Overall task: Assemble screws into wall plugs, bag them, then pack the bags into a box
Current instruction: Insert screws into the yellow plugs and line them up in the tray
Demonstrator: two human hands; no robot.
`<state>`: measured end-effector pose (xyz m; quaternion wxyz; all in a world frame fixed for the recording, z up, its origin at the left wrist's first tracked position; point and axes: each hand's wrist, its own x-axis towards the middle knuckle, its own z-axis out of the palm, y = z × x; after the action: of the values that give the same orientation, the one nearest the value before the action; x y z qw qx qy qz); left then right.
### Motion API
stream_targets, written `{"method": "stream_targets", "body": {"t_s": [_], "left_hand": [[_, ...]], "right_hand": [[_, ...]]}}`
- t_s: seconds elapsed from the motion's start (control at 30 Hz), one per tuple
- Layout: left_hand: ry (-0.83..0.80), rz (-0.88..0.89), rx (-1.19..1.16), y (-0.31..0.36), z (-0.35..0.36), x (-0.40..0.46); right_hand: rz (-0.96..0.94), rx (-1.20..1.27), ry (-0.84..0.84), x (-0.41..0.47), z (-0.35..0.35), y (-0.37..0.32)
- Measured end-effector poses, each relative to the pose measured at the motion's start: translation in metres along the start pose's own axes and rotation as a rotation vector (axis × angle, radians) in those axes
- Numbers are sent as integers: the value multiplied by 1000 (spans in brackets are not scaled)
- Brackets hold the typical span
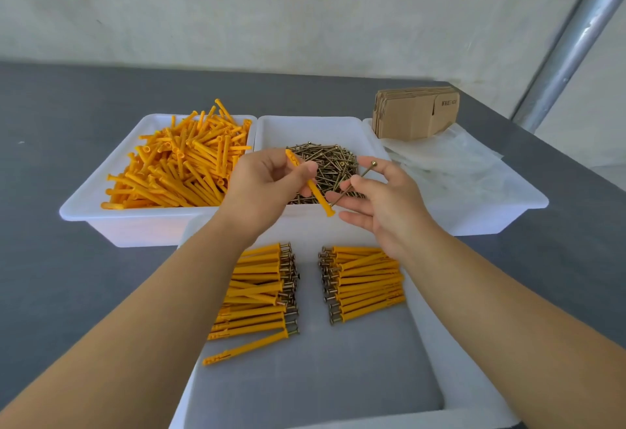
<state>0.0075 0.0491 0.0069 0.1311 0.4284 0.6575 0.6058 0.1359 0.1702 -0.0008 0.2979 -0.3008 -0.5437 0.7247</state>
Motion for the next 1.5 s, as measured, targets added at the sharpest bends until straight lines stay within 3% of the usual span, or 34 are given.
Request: {"method": "stream_targets", "body": {"t_s": [0.17,0.33,0.53,0.67,0.77,1.33,1.5], "left_hand": [[-87,-50,34,-1,-11,1],[-320,-54,270,0,-6,-1],[-512,-49,289,8,24,-10],[-483,-176,183,10,20,-8],[-479,-150,175,11,14,-9],[-507,-175,51,7,14,-8],[-469,-178,-29,7,14,-9]], "right_hand": [[45,81,-20,3,-5,2],[-52,193,-41,1,-4,3],[-248,21,-21,-6,5,3],[-455,-5,89,-7,0,-2],[-540,-1,97,-10,-1,-5],[-639,-128,114,-22,5,-5],[-689,-305,104,-23,7,1]]}}
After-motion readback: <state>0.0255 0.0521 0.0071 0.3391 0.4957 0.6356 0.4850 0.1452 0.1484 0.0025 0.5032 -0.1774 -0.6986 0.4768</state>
